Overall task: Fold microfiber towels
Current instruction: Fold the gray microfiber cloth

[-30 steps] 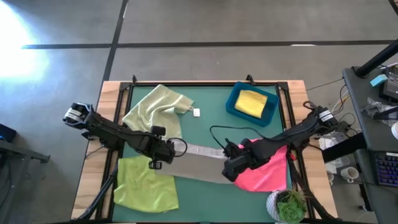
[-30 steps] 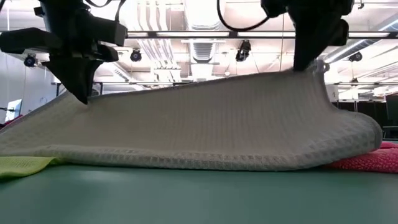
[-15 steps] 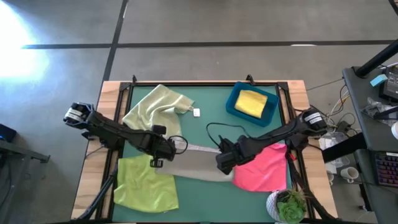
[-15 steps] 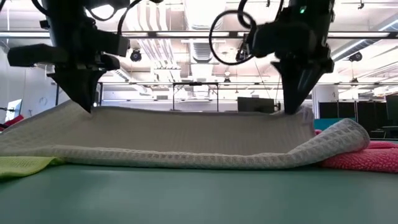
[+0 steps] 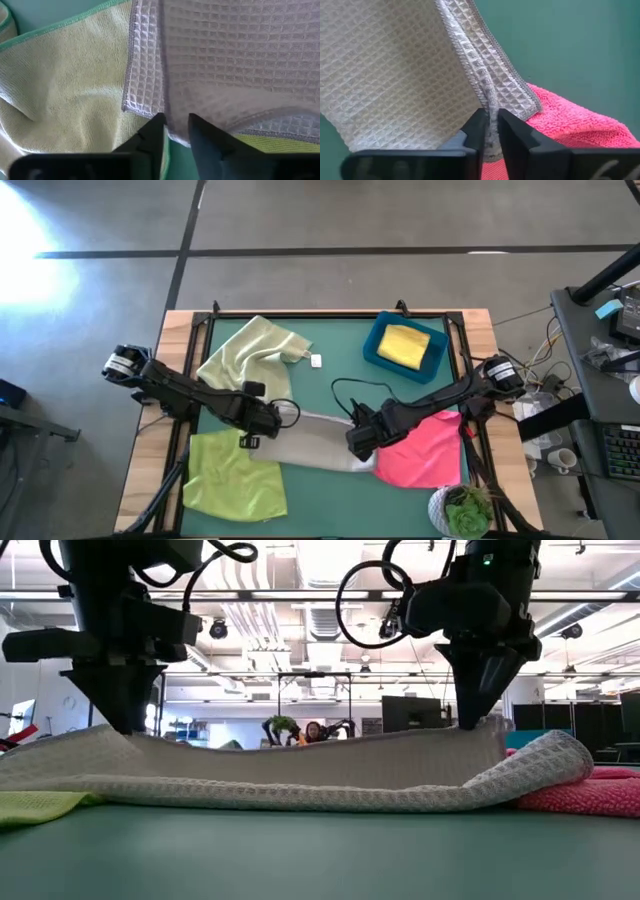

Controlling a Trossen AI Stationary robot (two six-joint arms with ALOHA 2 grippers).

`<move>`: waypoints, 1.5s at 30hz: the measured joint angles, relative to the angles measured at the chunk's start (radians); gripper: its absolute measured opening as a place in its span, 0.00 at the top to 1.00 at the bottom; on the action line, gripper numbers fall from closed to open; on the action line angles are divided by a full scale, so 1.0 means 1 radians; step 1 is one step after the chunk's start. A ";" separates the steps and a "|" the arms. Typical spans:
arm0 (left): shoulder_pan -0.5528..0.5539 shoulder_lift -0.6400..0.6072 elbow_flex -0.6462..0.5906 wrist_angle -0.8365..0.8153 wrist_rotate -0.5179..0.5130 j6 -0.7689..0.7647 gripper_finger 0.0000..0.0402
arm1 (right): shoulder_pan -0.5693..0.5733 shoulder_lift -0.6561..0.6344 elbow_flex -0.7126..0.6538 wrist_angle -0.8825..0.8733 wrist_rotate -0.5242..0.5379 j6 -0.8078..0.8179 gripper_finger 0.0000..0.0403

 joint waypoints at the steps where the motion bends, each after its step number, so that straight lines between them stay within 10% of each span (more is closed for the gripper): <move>1: 0.000 0.000 0.000 0.000 0.000 0.000 0.77 | 0.000 0.000 0.000 -0.002 0.006 0.004 0.85; 16: 0.004 -0.030 0.097 -0.301 -0.013 -0.098 0.61 | 0.013 -0.074 0.151 -0.236 0.098 0.005 0.63; 36: -0.011 -0.065 -0.210 0.587 0.215 -0.138 0.62 | 0.046 -0.074 0.144 -0.206 0.102 -0.057 0.63; 45: 0.011 0.009 -0.283 0.684 0.250 -0.137 0.62 | 0.026 -0.074 0.144 -0.207 0.103 -0.105 0.63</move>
